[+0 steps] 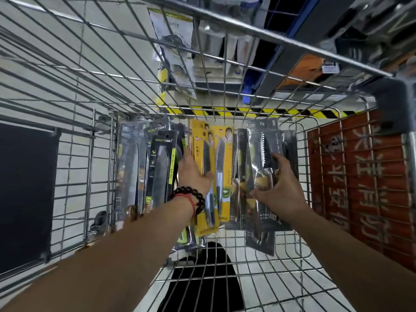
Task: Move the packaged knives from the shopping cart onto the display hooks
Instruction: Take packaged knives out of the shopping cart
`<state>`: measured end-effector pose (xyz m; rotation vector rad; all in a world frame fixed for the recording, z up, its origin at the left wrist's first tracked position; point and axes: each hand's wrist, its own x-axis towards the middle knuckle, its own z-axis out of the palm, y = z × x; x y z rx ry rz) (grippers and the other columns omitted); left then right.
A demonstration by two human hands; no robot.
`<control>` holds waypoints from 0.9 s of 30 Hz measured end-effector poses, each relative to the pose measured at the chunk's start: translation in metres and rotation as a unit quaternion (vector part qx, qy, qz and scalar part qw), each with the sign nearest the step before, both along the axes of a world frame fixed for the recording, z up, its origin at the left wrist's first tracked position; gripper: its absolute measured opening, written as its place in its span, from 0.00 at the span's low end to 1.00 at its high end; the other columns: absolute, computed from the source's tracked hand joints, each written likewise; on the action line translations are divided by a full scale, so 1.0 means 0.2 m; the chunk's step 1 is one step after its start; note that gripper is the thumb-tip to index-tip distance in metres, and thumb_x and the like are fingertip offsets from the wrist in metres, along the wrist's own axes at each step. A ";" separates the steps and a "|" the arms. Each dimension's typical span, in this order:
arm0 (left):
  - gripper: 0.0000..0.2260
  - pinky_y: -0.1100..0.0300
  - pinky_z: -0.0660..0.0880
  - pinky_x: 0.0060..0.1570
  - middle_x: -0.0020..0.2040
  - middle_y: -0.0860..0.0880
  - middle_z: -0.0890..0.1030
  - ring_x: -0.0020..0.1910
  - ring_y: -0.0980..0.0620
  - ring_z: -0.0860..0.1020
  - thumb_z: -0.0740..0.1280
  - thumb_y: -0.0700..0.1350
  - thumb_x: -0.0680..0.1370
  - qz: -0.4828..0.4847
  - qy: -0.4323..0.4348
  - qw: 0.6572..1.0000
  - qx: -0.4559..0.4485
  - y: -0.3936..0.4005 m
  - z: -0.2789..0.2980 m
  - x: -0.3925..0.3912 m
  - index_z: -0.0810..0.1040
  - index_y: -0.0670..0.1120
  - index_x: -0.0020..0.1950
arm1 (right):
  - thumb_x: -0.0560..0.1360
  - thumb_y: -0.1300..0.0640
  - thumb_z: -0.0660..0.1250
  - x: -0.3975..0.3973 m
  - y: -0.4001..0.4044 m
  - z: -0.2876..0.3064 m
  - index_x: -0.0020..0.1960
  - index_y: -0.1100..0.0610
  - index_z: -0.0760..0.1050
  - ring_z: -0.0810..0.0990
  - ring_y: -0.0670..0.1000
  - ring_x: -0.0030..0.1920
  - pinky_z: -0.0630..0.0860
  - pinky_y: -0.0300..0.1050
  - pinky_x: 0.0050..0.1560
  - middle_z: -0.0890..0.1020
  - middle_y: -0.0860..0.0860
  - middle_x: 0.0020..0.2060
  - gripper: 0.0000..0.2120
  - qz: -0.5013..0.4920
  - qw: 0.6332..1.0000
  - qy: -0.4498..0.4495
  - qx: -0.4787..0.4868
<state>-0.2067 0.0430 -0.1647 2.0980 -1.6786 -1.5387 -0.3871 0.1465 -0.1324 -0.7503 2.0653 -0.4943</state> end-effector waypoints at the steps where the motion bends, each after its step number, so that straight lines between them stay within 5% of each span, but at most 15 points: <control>1: 0.43 0.50 0.65 0.70 0.76 0.41 0.56 0.74 0.41 0.60 0.73 0.44 0.74 -0.031 -0.032 0.999 -0.024 0.01 0.00 -0.01 0.48 0.47 0.79 | 0.60 0.54 0.82 0.00 0.01 0.00 0.70 0.30 0.53 0.80 0.55 0.56 0.81 0.58 0.51 0.72 0.47 0.66 0.52 -0.004 1.000 -0.005 -0.002; 4: 0.43 0.47 0.57 0.74 0.77 0.39 0.51 0.76 0.39 0.52 0.73 0.45 0.73 -0.147 -0.124 0.969 -0.157 0.03 0.04 -0.02 0.48 0.48 0.78 | 0.61 0.59 0.82 -0.01 0.03 0.01 0.70 0.31 0.55 0.84 0.52 0.44 0.83 0.56 0.43 0.72 0.47 0.67 0.51 -0.018 0.999 -0.028 -0.005; 6: 0.33 0.48 0.58 0.74 0.76 0.40 0.56 0.75 0.41 0.55 0.68 0.45 0.76 -0.224 -0.103 0.948 -0.201 0.06 0.08 -0.05 0.56 0.48 0.77 | 0.63 0.61 0.81 -0.01 0.05 0.01 0.72 0.33 0.55 0.83 0.51 0.46 0.83 0.50 0.39 0.71 0.46 0.68 0.51 -0.019 0.999 -0.030 -0.013; 10: 0.15 0.55 0.75 0.55 0.60 0.48 0.75 0.56 0.47 0.76 0.60 0.44 0.81 -0.218 0.051 0.974 -0.025 0.22 0.16 -0.18 0.71 0.47 0.67 | 0.63 0.63 0.81 0.01 0.12 0.03 0.75 0.39 0.56 0.75 0.49 0.64 0.78 0.42 0.53 0.69 0.46 0.71 0.51 -0.048 0.998 -0.039 -0.027; 13: 0.13 0.55 0.78 0.46 0.58 0.49 0.77 0.46 0.48 0.78 0.59 0.44 0.80 -0.088 0.064 0.989 0.098 0.30 0.14 -0.27 0.71 0.50 0.64 | 0.65 0.65 0.79 -0.05 0.12 0.09 0.75 0.40 0.57 0.78 0.34 0.48 0.75 0.30 0.41 0.72 0.38 0.61 0.49 -0.072 0.996 -0.037 -0.041; 16: 0.24 0.56 0.71 0.64 0.72 0.46 0.66 0.65 0.46 0.71 0.61 0.42 0.78 -0.079 0.039 0.990 0.106 0.31 0.11 -0.33 0.62 0.48 0.74 | 0.67 0.64 0.78 -0.16 0.10 0.13 0.75 0.40 0.56 0.75 0.39 0.50 0.71 0.25 0.40 0.67 0.38 0.61 0.47 -0.069 0.997 0.009 -0.026; 18: 0.30 0.58 0.65 0.67 0.75 0.46 0.59 0.71 0.45 0.65 0.63 0.42 0.77 -0.086 0.035 0.990 0.108 0.32 0.12 -0.37 0.56 0.46 0.77 | 0.71 0.63 0.74 -0.19 0.10 0.09 0.77 0.45 0.53 0.75 0.49 0.54 0.70 0.24 0.37 0.68 0.44 0.65 0.44 -0.035 0.999 0.027 0.014; 22: 0.35 0.59 0.63 0.65 0.79 0.49 0.53 0.75 0.47 0.60 0.61 0.42 0.77 -0.055 0.087 0.980 0.173 0.33 0.16 -0.41 0.46 0.48 0.79 | 0.68 0.43 0.75 -0.09 0.06 -0.01 0.78 0.40 0.44 0.69 0.59 0.69 0.70 0.47 0.64 0.58 0.58 0.76 0.50 0.013 0.996 0.036 0.077; 25: 0.28 0.66 0.66 0.50 0.63 0.54 0.72 0.56 0.57 0.71 0.60 0.33 0.76 -0.011 0.133 0.974 0.185 0.30 0.14 -0.34 0.62 0.45 0.75 | 0.66 0.45 0.78 -0.06 0.03 -0.03 0.78 0.42 0.45 0.68 0.56 0.69 0.68 0.48 0.65 0.64 0.59 0.73 0.54 -0.004 0.997 0.015 0.076; 27: 0.27 0.70 0.67 0.44 0.50 0.61 0.72 0.49 0.59 0.71 0.60 0.28 0.74 0.004 0.160 0.965 0.208 0.28 0.13 -0.31 0.67 0.43 0.73 | 0.65 0.48 0.79 -0.08 0.04 -0.03 0.79 0.43 0.46 0.76 0.49 0.55 0.72 0.42 0.57 0.70 0.56 0.69 0.55 0.009 0.997 0.029 0.071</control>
